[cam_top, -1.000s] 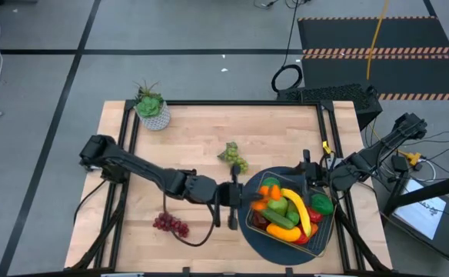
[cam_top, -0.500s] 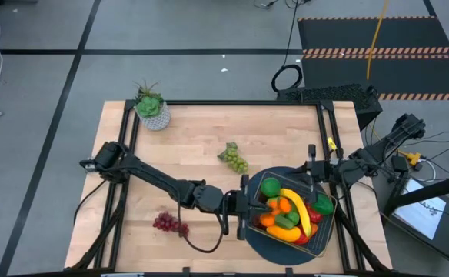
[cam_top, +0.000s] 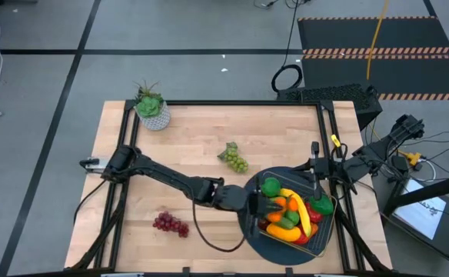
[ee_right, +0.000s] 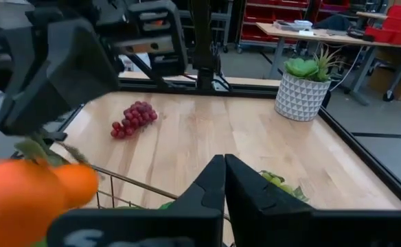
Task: Build produce basket
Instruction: Put the tangerine into the gold wire basket
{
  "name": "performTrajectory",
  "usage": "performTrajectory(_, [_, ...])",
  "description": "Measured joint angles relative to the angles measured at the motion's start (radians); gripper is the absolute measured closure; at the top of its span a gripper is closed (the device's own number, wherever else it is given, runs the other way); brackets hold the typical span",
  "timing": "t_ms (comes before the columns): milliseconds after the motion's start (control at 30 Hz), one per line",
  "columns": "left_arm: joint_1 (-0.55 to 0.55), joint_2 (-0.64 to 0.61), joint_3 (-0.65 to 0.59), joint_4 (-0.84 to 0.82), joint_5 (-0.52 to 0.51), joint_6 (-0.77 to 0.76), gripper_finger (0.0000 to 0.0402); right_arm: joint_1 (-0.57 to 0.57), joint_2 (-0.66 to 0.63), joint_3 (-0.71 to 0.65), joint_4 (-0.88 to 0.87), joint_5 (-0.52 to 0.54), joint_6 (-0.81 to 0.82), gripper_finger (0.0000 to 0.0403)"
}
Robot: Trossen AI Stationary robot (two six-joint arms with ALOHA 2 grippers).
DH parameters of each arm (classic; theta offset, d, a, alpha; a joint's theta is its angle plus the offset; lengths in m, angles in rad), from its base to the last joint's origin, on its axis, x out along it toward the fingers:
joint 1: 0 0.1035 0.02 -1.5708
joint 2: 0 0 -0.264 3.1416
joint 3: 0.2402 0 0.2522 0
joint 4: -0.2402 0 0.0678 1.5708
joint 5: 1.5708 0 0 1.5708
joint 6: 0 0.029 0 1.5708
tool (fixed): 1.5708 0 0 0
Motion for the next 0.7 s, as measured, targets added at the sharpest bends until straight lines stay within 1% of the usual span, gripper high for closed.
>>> performTrajectory(67, [0.005,0.007,0.020,-0.042,0.000,0.000,0.0397,0.000,0.000,0.000,0.001,0.000,0.000,0.0402])
performTrajectory(233, [0.024,0.009,0.021,-0.060,0.019,-0.005,0.0384,0.000,0.000,0.000,0.002,0.002,-0.007,0.0402])
performTrajectory(333, [0.043,0.027,0.023,-0.046,0.050,-0.006,0.0383,0.000,-0.002,0.000,0.003,0.015,-0.034,0.0402])
performTrajectory(467, [0.068,0.059,0.021,-0.027,0.065,-0.012,0.0394,0.000,-0.010,0.000,0.010,0.051,-0.045,0.0402])
performTrajectory(567, [0.080,0.087,0.021,-0.004,0.102,-0.013,0.0395,0.000,-0.015,0.000,0.009,0.052,-0.043,0.0403])
performTrajectory(633, [0.080,0.100,0.021,0.000,0.100,-0.009,0.0383,0.000,-0.019,0.000,0.010,0.052,-0.042,0.0403])
performTrajectory(700, [0.074,0.101,0.020,-0.002,0.092,-0.007,0.0357,0.000,-0.021,0.000,0.010,0.052,-0.042,0.0403])
